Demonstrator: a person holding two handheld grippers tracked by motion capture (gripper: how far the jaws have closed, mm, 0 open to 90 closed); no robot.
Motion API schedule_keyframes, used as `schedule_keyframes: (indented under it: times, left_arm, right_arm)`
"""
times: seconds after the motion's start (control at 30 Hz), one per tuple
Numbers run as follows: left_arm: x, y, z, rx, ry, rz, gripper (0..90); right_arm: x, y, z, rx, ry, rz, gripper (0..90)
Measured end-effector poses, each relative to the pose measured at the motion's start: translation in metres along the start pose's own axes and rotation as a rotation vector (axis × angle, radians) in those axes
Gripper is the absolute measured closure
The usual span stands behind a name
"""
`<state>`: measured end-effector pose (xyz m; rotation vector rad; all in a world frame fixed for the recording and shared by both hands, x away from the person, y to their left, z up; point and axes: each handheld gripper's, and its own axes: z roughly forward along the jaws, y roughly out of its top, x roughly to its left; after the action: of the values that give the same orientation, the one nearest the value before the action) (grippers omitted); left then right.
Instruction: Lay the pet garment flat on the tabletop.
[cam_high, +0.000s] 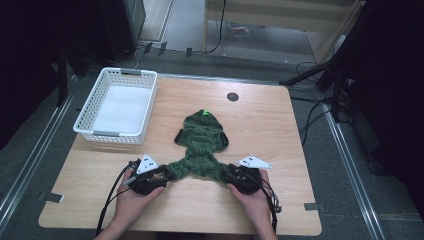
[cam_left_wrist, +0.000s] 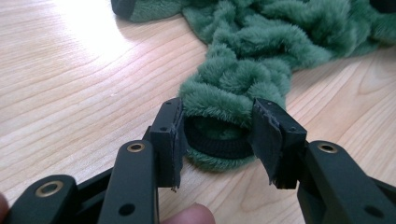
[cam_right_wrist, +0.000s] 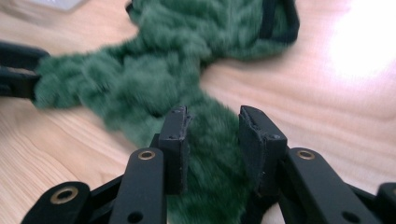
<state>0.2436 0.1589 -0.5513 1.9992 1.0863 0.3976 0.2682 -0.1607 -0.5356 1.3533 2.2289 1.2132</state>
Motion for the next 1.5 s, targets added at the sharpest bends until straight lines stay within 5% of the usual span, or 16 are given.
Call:
schedule_keyframes:
  times: [0.13,0.33,0.43,0.7,0.83,0.97,1.27,1.4,1.5]
  left_arm:
    - [0.0,-0.002,-0.001,-0.003,-0.007,0.005,54.6]
    - [0.007,-0.007,-0.016,-0.102,-0.039,-0.032,44.0]
    - [0.015,-0.012,-0.028,-0.128,-0.022,-0.042,36.1]
    - [0.052,-0.029,-0.069,-0.205,0.022,-0.143,14.6]
    - [0.069,-0.039,-0.09,-0.243,0.064,-0.166,0.8]
    - [0.092,-0.051,-0.11,-0.284,0.128,-0.225,0.8]
    - [0.136,-0.076,-0.134,-0.262,0.317,-0.27,0.8]
    - [0.148,-0.082,-0.135,-0.267,0.312,-0.321,0.8]
    - [0.146,-0.081,-0.13,-0.254,0.316,-0.306,0.8]
  right_arm:
    - [-0.007,-0.008,0.006,0.01,-0.031,0.003,63.9]
    - [-0.012,-0.009,-0.006,-0.067,0.008,0.029,51.2]
    - [-0.022,-0.012,-0.019,-0.111,-0.029,0.037,44.0]
    - [-0.051,-0.018,-0.057,-0.165,-0.153,0.109,0.1]
    - [-0.063,-0.027,-0.069,-0.175,-0.18,0.094,0.0]
    - [-0.073,-0.038,-0.076,-0.173,-0.204,0.111,0.0]
    - [-0.093,-0.062,-0.093,-0.149,-0.251,0.111,0.0]
    - [-0.103,-0.07,-0.102,-0.168,-0.27,0.136,0.0]
    - [-0.109,-0.071,-0.105,-0.195,-0.261,0.192,0.0]
